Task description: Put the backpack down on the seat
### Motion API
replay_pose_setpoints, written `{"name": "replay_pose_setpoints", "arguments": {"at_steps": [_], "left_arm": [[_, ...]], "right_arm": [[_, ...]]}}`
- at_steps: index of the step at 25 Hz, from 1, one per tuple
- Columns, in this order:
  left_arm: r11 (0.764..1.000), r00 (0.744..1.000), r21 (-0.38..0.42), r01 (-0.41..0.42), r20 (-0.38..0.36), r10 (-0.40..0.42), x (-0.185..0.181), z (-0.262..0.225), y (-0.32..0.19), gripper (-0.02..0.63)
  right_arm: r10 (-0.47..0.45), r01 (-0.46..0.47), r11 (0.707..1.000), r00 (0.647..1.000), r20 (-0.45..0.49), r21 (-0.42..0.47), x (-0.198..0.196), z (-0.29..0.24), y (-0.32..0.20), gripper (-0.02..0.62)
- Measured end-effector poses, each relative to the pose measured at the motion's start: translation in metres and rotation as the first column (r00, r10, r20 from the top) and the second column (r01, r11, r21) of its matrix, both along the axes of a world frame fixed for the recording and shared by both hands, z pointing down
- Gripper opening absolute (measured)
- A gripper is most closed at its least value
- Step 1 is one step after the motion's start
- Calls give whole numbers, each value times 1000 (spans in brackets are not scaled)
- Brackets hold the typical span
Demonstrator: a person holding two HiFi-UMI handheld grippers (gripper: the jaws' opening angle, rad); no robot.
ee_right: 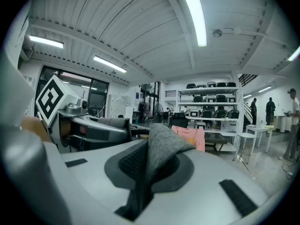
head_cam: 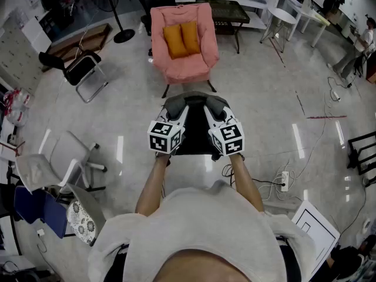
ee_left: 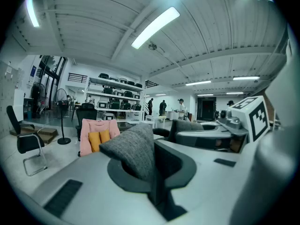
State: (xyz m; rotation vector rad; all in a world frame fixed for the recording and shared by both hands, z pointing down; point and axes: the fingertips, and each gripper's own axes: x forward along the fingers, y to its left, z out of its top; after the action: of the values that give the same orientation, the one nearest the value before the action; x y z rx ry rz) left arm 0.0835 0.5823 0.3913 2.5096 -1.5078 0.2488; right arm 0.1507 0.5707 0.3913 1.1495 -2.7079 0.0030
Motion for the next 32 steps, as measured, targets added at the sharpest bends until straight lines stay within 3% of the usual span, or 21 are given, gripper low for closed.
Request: {"name": "replay_pose_setpoints", "arguments": {"at_steps": [32], "left_arm": [[997, 997, -36, 71, -13, -72, 40, 22, 0, 31]], "right_arm": [[-78, 78, 996, 997, 10, -49, 38, 25, -4, 26]]}}
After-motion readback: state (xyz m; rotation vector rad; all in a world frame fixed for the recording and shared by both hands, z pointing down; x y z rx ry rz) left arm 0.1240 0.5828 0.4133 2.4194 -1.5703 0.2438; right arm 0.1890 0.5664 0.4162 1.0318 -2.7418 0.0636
